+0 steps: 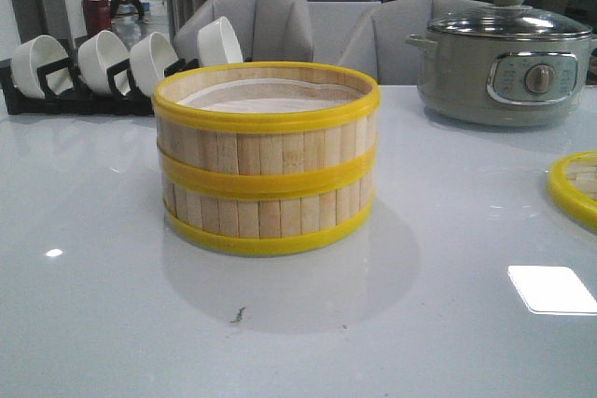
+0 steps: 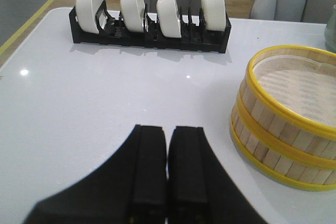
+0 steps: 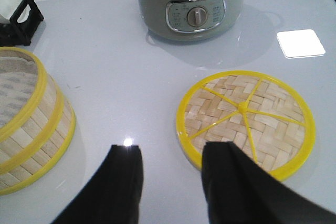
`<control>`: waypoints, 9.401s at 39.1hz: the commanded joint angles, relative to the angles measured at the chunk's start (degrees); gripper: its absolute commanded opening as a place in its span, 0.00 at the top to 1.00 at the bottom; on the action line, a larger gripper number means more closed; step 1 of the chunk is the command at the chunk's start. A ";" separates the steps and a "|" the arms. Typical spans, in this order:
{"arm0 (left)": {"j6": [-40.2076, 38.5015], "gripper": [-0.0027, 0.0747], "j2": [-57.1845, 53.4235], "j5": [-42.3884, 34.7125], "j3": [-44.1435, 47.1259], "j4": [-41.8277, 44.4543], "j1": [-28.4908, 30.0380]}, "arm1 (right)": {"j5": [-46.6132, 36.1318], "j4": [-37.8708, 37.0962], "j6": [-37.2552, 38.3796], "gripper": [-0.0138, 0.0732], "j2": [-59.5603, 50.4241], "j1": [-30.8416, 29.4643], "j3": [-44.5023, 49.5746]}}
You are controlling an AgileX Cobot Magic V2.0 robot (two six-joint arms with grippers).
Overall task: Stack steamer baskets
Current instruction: 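Move the right gripper above the woven bamboo lid, then lower the right gripper and grasp the lid's center knob, then lift the lid with the right gripper over the basket stack, then lower the lid onto the top basket and settle it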
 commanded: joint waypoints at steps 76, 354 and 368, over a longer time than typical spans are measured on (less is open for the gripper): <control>-0.74 0.85 0.13 -4.16 -1.63 -0.15 0.14 | 0.98 -8.31 -0.12 0.39 53.29 -5.76 -29.63; -0.74 0.85 0.13 -4.16 -1.63 -0.15 0.14 | 21.87 -3.89 -0.16 0.77 79.87 36.04 -81.60; -0.74 0.85 0.13 -4.16 -1.63 -0.15 0.14 | 20.80 -3.90 -0.16 0.38 79.87 36.04 -81.60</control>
